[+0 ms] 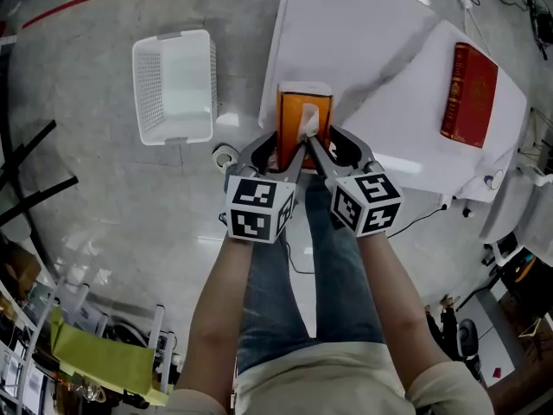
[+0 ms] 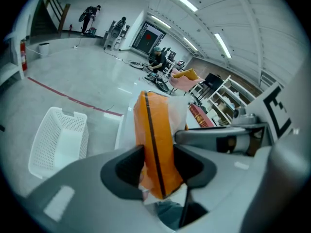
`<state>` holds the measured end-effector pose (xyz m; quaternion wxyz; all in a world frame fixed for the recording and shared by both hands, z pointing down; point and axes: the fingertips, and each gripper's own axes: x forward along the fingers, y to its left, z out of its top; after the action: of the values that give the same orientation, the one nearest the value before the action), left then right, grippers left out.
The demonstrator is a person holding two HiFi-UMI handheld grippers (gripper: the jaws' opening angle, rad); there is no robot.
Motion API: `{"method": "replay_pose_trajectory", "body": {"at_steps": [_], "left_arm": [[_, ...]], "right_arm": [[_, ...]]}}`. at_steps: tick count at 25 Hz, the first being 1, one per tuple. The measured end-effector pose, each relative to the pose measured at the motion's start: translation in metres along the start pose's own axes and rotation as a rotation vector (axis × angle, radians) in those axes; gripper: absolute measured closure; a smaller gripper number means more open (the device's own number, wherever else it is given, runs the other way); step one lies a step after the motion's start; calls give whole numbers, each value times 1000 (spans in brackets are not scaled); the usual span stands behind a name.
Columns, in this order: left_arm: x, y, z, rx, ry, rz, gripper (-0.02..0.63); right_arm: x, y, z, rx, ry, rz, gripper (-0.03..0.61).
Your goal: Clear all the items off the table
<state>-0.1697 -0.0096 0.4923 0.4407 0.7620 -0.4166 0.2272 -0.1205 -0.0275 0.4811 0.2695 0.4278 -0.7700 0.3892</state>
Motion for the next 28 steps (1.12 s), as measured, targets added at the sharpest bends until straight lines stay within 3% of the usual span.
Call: {"method": "replay_pose_trajectory", "body": {"at_steps": [28], "left_arm": [[-96,175,-29,-217,-113,185,420]], "right_arm": [[122,168,-7,-213,140,187,442]]}}
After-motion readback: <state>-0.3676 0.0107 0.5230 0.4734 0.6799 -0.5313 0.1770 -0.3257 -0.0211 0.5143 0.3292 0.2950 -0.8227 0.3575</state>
